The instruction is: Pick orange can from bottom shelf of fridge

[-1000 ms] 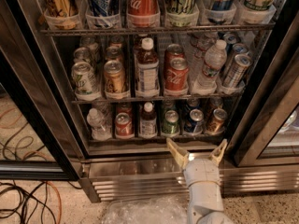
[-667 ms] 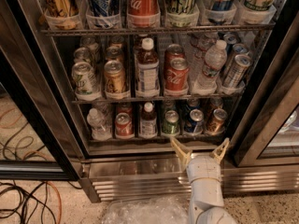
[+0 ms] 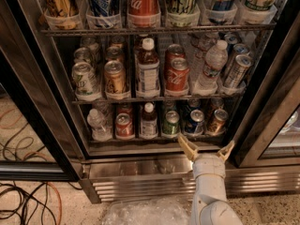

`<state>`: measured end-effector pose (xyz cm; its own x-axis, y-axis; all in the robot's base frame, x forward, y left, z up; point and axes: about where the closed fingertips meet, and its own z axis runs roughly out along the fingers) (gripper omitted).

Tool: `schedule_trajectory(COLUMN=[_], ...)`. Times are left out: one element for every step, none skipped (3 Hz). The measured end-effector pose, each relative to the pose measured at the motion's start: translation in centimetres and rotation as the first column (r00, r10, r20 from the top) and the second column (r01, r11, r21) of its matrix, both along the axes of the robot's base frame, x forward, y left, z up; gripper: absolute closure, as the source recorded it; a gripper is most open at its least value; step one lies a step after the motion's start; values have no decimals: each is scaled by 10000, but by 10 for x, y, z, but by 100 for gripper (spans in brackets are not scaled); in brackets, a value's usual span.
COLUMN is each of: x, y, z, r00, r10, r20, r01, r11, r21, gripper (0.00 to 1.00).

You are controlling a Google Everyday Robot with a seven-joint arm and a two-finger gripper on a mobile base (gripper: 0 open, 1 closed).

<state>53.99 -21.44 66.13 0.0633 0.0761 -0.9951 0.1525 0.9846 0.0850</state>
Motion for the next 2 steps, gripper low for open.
schedule_trajectory(x=[0,4], y=[-1,-6], z=[-3,-14], r00=[10000,9999], r10=[54,-9], r20=[-25,114], r01=[-54,9], r11=[10000,10000], r21=[2,60], gripper=[0,0])
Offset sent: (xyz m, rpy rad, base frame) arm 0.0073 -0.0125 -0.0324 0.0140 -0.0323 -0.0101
